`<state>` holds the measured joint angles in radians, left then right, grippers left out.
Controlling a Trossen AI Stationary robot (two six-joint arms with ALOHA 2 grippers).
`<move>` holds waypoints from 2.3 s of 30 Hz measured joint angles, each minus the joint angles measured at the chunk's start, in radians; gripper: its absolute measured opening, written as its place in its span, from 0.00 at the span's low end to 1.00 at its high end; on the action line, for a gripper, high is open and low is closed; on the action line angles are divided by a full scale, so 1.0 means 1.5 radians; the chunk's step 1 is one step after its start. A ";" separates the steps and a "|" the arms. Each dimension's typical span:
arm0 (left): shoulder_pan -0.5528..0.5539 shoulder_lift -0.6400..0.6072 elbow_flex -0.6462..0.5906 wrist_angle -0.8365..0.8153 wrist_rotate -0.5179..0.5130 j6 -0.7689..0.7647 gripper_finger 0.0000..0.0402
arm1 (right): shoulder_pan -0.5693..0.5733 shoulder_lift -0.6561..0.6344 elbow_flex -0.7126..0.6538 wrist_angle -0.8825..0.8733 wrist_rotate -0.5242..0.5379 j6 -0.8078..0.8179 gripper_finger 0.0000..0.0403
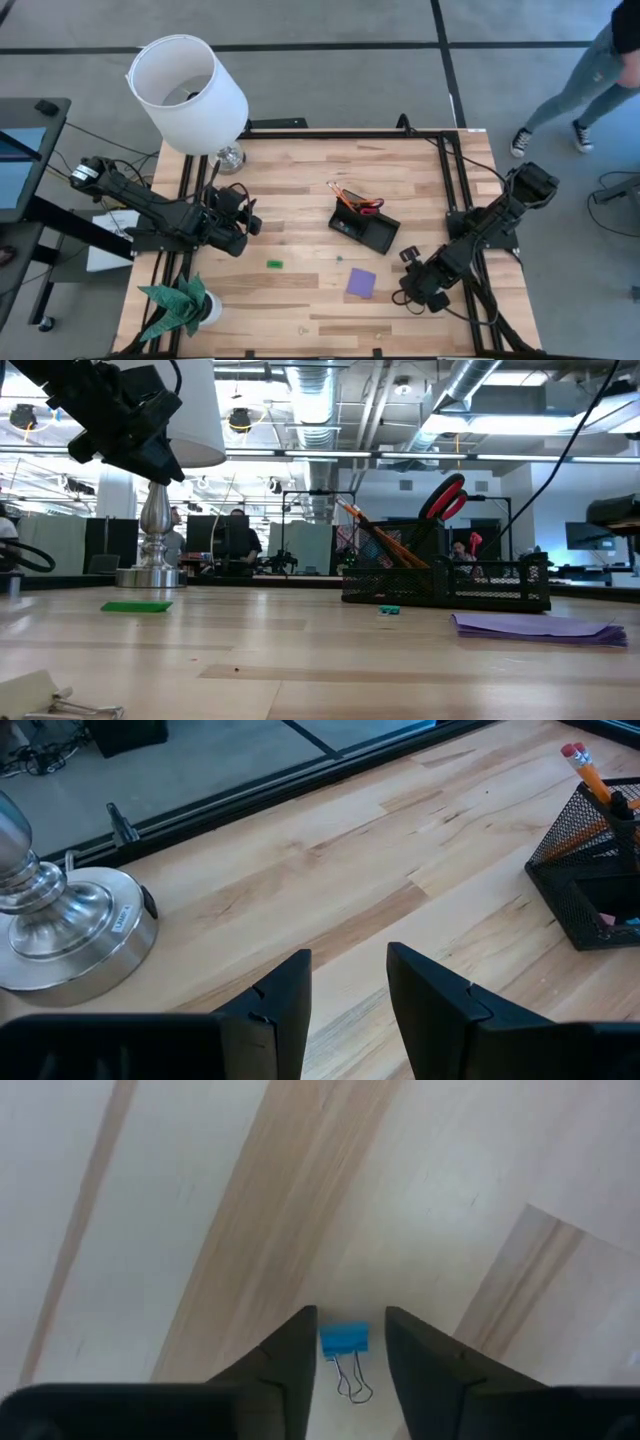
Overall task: Pick and place office supplies into organizer
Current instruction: Put the blue binder clip into the black desk organizer
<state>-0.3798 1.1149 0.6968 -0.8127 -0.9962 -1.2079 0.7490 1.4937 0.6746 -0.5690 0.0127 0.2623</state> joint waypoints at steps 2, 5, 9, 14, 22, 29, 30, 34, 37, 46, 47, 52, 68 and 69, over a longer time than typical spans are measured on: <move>0.000 0.000 0.000 0.000 0.000 0.007 0.32 | 0.000 0.000 0.000 0.000 0.000 0.000 0.26; 0.000 0.000 0.000 0.000 0.000 0.013 0.32 | 0.000 0.000 0.000 -0.001 -0.001 0.000 0.23; 0.000 0.000 0.000 0.000 0.000 0.013 0.32 | 0.000 0.000 0.000 -0.001 -0.002 0.000 0.21; 0.000 0.000 0.000 0.000 -0.003 0.013 0.32 | -0.002 0.000 -0.001 0.005 0.008 0.000 0.17; 0.000 0.000 0.000 0.000 -0.004 0.030 0.32 | -0.033 0.001 -0.001 0.052 0.013 0.001 0.13; 0.000 0.000 0.000 0.000 -0.004 0.030 0.32 | -0.070 0.001 0.048 0.001 0.059 0.000 0.14; 0.000 0.000 0.000 0.000 -0.004 0.030 0.32 | -0.076 0.001 0.058 -0.006 0.066 0.000 0.14; 0.000 0.000 0.000 0.000 -0.004 0.039 0.32 | -0.103 0.001 0.087 0.004 0.107 -0.032 0.14; 0.000 0.000 0.000 0.000 -0.005 0.040 0.32 | -0.133 0.001 0.093 0.055 0.149 -0.099 0.14; 0.000 0.000 0.000 0.000 -0.005 0.040 0.32 | -0.284 0.001 0.093 0.211 0.274 -0.122 0.14; 0.000 0.000 0.000 0.000 -0.005 0.040 0.32 | -0.302 0.001 0.093 0.231 0.277 -0.122 0.14; 0.000 0.000 0.000 0.000 0.002 0.040 0.32 | -0.380 0.000 0.093 0.307 0.253 -0.122 0.14; 0.000 0.000 0.000 -0.002 0.033 0.063 0.32 | -0.361 0.142 0.110 0.381 0.453 -0.195 0.14; 0.000 0.000 0.000 -0.002 0.033 0.063 0.32 | -0.360 0.150 0.118 0.380 0.472 -0.205 0.14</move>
<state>-0.3798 1.1145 0.6971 -0.8154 -0.9466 -1.1129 0.2092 1.7185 0.8514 0.0015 0.7211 -0.0450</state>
